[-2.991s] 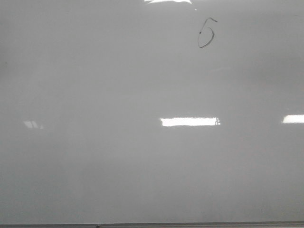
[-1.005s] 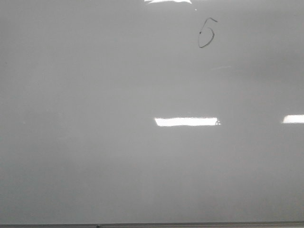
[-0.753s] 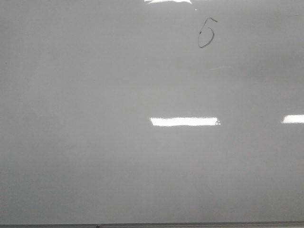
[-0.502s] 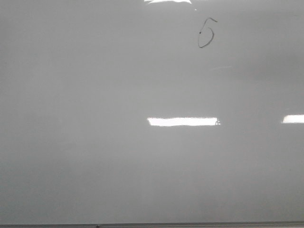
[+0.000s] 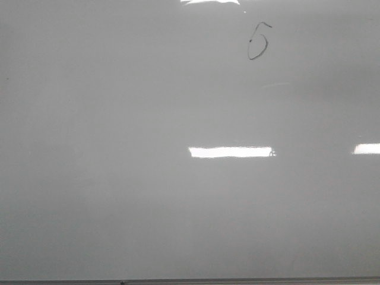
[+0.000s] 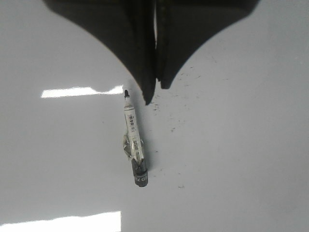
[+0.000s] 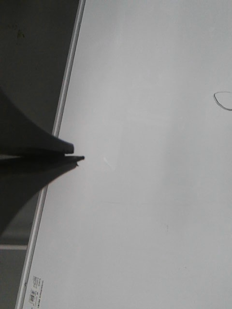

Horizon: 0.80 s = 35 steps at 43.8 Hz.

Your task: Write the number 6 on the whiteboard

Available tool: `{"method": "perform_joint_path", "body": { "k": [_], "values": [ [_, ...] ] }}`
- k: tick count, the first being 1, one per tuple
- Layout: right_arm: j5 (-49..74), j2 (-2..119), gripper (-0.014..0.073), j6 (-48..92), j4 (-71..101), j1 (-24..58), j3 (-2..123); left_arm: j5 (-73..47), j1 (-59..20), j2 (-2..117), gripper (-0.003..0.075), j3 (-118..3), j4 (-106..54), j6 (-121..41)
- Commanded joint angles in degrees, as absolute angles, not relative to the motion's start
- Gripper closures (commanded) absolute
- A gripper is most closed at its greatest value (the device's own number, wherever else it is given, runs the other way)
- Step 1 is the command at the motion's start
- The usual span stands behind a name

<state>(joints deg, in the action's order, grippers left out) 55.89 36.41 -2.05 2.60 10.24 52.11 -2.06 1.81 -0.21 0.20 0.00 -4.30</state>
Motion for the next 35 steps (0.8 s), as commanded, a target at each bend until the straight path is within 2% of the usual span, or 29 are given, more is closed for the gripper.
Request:
{"method": "perform_joint_path", "body": {
  "k": [1, 25, 30, 35],
  "values": [
    [51.8, 36.5, 0.0662, -1.6, 2.2, 10.0, 53.5, 3.2, 1.4, -1.1, 0.0741, 0.5, 0.0, -4.1],
    [50.9, 34.3, 0.0662, -1.6, 2.3, 9.7, 51.1, 3.2, 1.4, -1.1, 0.0741, 0.5, 0.0, -4.1],
    [43.6, 28.6, 0.0662, -1.6, 0.9, 7.9, 44.4, 3.2, 1.4, -1.1, 0.0741, 0.5, 0.0, -4.1],
    [30.5, 22.3, 0.0662, -1.6, 0.6, 5.0, 35.0, 3.2, 1.4, -1.1, 0.0741, 0.5, 0.0, -4.1]
  ]
}}
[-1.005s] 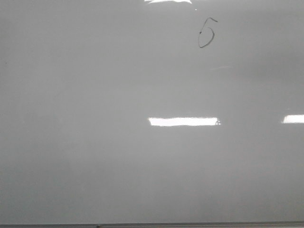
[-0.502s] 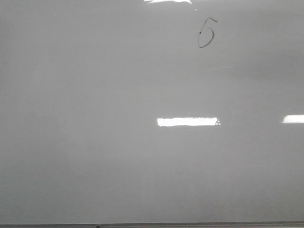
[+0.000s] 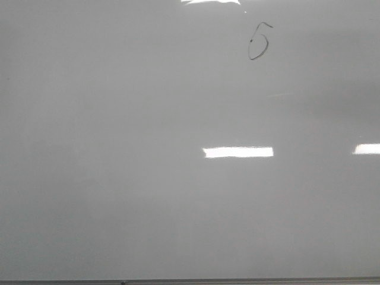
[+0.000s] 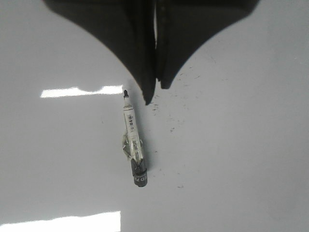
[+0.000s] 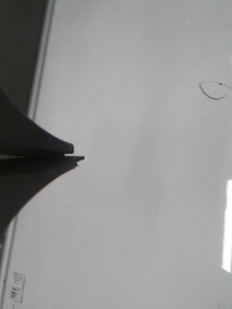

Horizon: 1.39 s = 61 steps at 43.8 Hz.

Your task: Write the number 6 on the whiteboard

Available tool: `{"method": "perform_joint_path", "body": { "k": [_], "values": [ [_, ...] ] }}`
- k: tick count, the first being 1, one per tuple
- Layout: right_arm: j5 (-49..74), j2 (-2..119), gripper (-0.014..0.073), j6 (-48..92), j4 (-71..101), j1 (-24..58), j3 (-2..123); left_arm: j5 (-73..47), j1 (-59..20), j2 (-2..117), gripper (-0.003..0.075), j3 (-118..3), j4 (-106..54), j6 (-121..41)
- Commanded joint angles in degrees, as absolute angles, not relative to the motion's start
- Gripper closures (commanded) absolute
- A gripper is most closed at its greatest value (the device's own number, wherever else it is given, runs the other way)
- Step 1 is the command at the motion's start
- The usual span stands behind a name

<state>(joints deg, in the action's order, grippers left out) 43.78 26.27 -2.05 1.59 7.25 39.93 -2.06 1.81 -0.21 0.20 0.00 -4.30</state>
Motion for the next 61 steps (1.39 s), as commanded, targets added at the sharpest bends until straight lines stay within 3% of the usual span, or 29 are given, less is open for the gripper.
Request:
{"method": "perform_joint_path", "body": {
  "k": [1, 10, 20, 30, 61],
  "values": [
    [27.8, 21.0, 0.0662, -1.6, 0.6, 4.4, 32.9, 3.2, 1.4, -1.1, 0.0741, 0.5, 0.0, -4.1],
    [8.3, 8.8, 0.0662, -1.6, 0.6, 0.5, 13.8, 3.2, 1.4, -1.1, 0.0741, 0.5, 0.0, -4.1],
    [3.1, -1.7, 0.0662, -1.6, 0.6, 0.5, 2.9, 3.2, 1.4, -1.1, 0.0741, 0.5, 0.0, -4.1],
    [-2.6, -1.7, 0.0662, -1.7, 0.6, 0.5, -1.5, 3.2, 1.4, -1.0, 0.0741, 0.5, 0.0, -4.1],
    [-4.2, -1.7, 0.0662, -2.2, 0.7, 0.5, -1.3, 3.2, 1.4, -1.0, 0.0741, 0.5, 0.0, -4.1]
  ]
}}
